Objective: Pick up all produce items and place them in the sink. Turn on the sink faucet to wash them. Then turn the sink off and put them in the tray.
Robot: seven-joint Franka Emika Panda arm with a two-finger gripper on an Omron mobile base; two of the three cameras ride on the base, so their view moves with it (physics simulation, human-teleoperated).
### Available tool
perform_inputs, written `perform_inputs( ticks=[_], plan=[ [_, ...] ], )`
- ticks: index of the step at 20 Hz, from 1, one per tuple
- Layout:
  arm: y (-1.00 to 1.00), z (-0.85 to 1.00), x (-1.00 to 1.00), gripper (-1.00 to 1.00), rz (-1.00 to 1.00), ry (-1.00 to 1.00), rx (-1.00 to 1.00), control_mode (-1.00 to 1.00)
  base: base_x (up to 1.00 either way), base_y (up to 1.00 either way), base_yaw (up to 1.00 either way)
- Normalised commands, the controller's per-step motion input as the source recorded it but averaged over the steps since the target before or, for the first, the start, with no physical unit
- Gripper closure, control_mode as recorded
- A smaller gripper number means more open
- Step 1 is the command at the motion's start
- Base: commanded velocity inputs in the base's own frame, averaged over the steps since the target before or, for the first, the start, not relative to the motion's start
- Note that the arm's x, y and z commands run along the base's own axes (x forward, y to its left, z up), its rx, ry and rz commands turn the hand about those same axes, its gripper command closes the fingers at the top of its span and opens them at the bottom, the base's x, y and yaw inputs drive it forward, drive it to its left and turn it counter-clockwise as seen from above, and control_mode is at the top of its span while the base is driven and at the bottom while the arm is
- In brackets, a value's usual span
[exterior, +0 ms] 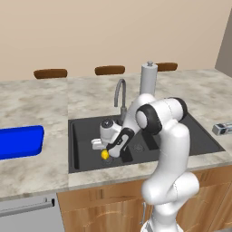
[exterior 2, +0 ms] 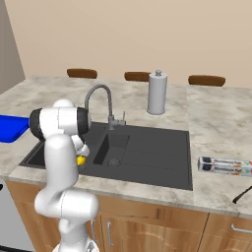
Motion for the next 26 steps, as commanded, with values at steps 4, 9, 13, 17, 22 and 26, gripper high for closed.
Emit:
perform_inputs(
  ticks=[4,9,13,17,22,26],
  plan=[
    [0.01,-0.16,0.06,-1.0,-0.01,0.0,0.0,-1.0,0.0,0.0,0.0],
    [0.0,-0.13,0.09,-1.0,-0.01,0.0,0.0,-1.0,0.0,0.0,0.0],
    [0.0,-0.15,0.1,-1.0,-0.01,0.0,0.0,-1.0,0.0,0.0,0.0],
    [0.0,-0.15,0.09,-1.0,-0.01,0.0,0.0,-1.0,0.0,0.0,0.0],
    [0.0,-0.14,0.1,-1.0,-0.01,0.0,0.0,-1.0,0.0,0.0,0.0],
    [0.0,-0.14,0.1,-1.0,-0.01,0.0,0.0,-1.0,0.0,0.0,0.0]
  ],
)
